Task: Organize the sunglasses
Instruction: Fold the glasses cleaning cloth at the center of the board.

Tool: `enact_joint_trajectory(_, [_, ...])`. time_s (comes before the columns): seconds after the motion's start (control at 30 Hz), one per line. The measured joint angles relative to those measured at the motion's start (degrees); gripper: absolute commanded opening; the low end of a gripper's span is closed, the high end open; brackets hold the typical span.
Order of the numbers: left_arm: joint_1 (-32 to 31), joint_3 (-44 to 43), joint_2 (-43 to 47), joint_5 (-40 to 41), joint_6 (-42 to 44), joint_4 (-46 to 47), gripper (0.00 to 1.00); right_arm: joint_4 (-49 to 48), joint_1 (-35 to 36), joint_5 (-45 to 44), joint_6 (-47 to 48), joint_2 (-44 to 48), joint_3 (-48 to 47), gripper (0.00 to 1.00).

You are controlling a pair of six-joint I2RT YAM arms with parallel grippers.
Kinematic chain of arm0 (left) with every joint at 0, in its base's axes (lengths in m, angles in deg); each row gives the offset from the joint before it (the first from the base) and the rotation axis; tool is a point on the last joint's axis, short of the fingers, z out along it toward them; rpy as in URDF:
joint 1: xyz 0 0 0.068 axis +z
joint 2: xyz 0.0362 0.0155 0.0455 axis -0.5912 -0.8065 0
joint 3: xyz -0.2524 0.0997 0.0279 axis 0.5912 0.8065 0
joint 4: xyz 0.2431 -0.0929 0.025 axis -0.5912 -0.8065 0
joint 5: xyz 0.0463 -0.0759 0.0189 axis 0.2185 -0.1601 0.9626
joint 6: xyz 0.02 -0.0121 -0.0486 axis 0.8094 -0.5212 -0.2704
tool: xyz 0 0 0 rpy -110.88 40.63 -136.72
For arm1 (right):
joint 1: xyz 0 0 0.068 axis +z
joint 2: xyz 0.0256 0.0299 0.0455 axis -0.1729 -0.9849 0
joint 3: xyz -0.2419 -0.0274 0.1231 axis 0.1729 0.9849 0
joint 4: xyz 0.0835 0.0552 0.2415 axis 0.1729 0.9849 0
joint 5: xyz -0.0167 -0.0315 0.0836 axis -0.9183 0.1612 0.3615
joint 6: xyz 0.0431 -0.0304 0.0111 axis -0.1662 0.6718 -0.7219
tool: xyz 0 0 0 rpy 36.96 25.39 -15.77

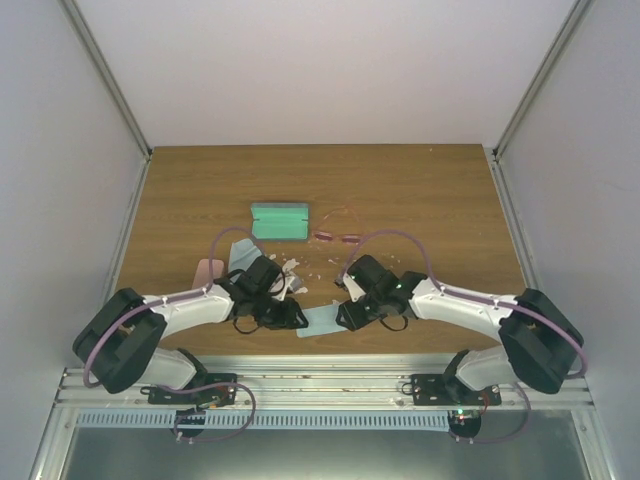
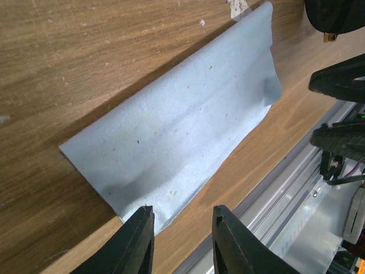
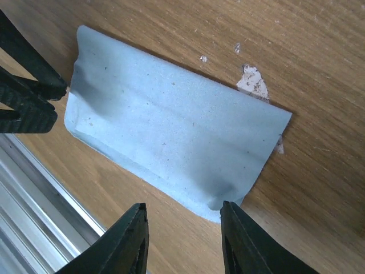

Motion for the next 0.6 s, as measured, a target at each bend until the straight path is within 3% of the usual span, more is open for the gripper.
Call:
enact_joint_trajectory(0.27, [0.0, 0.5, 1.9, -0.1, -0.5, -0.1, 0.23, 0.4, 0.0, -2.0, -1.6, 1.6, 0.1, 0.28])
enact_joint_trajectory(0.6, [-2.2, 0.4, -3.2, 0.2, -3.2, 3.7, 0.12, -3.6, 1.2, -2.2, -4.7, -5.7, -1.7, 0.19])
